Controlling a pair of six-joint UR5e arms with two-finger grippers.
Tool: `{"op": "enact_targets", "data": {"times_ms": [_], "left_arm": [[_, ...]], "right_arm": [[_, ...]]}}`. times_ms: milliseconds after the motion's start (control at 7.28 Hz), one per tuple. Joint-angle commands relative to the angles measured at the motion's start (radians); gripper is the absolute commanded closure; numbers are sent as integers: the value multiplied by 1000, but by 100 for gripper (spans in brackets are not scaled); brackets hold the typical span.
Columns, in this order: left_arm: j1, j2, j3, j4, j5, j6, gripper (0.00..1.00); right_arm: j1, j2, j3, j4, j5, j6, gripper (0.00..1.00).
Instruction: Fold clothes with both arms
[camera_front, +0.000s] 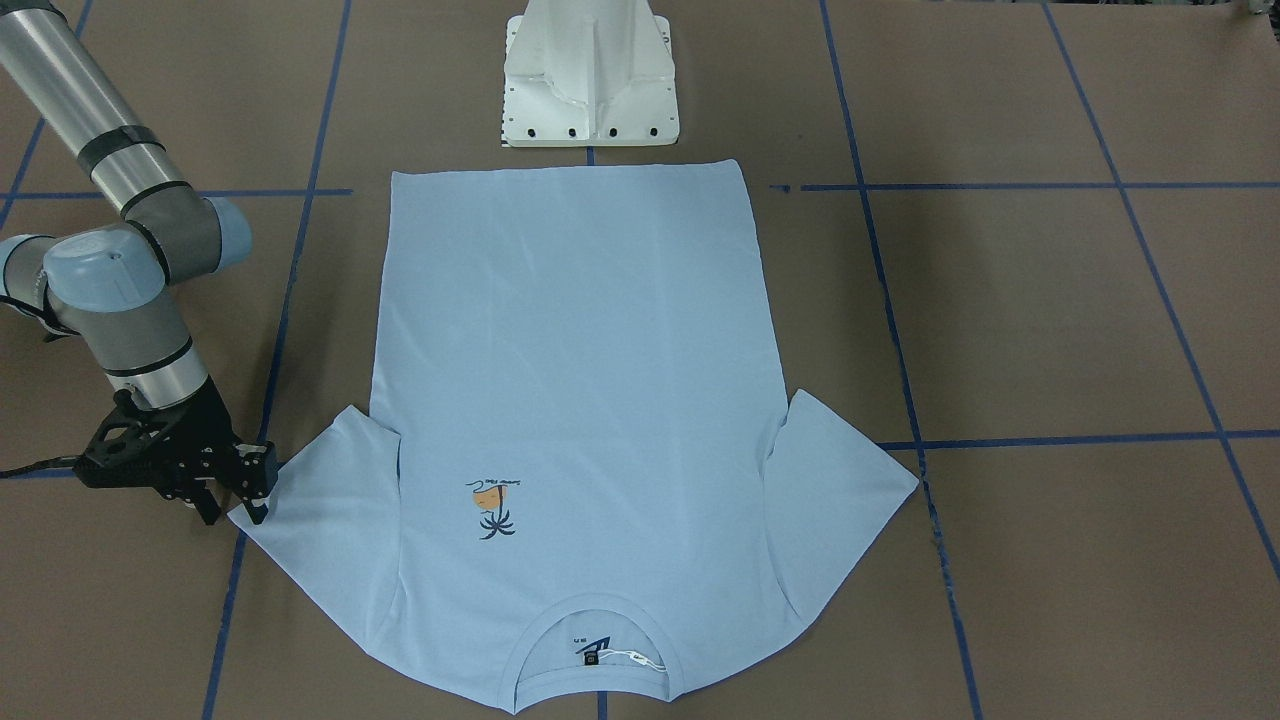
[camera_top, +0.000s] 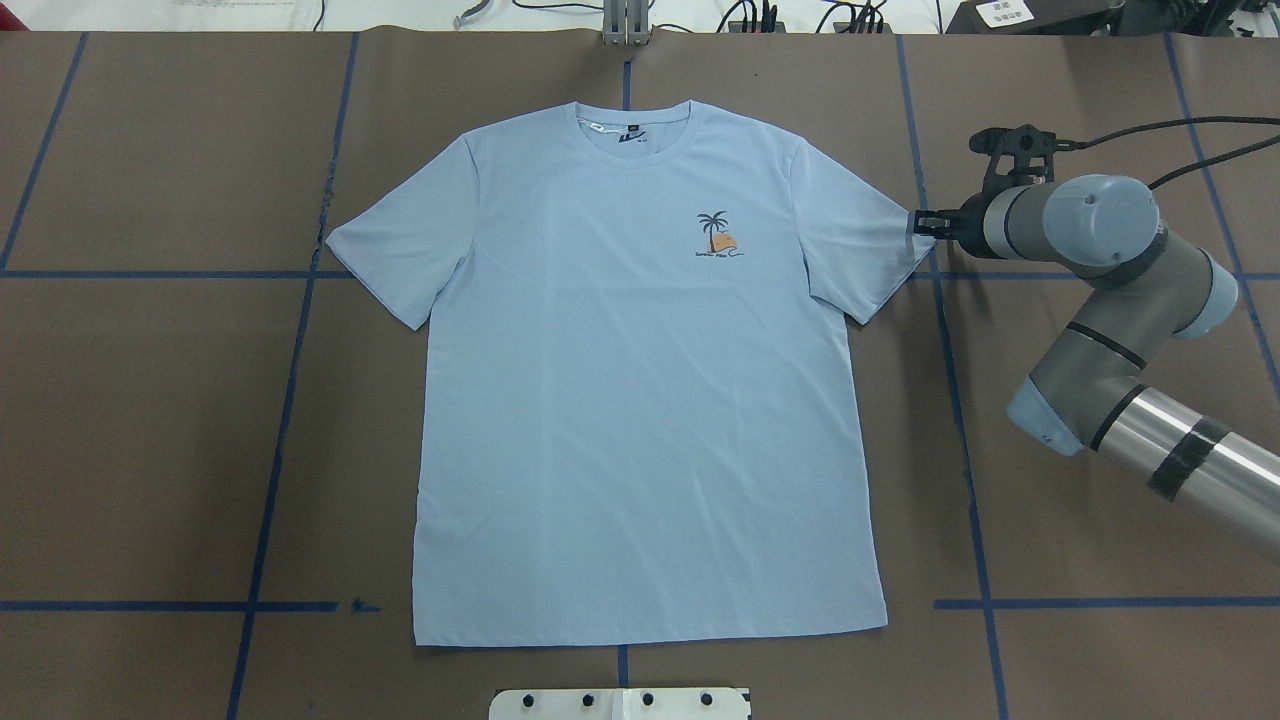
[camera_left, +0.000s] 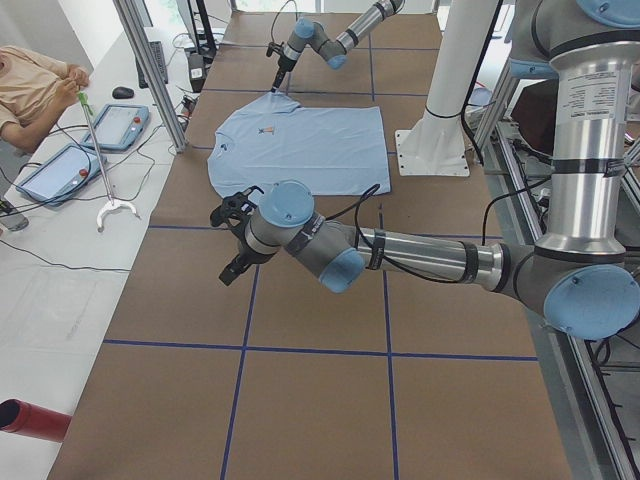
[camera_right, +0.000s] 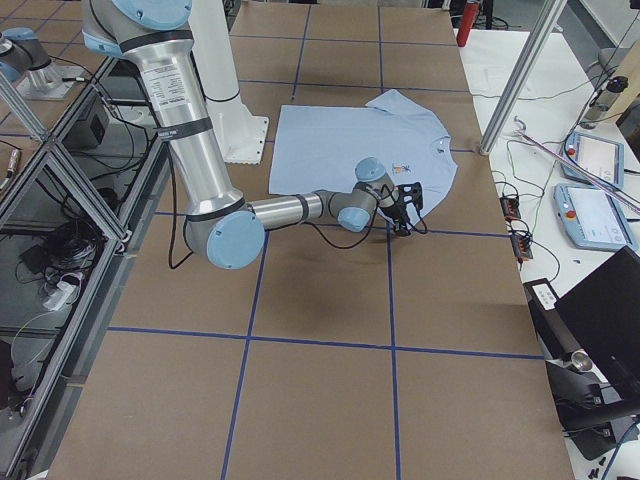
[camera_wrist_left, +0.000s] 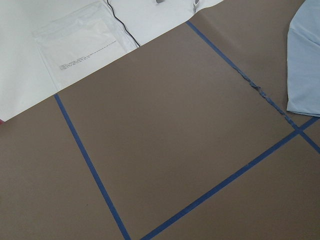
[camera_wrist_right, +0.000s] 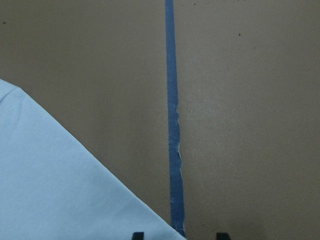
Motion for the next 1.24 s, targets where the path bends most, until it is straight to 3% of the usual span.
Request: {"op": "enact_targets", "data": {"times_ms": [0, 549, 824, 1099], "left_arm": [[0, 1, -2, 0, 0, 0, 0], [0, -1, -2, 0, 0, 0, 0], [0, -1, 0, 0, 0, 0, 0], [0, -1, 2, 0, 0, 0, 0]], "right_arm": [[-3, 3, 1, 0, -4, 0, 98], [-4, 38, 63, -46, -7, 5, 100], [-48, 139, 152, -260, -95, 70, 100], [-160, 298, 134, -432, -261, 158, 100]]}}
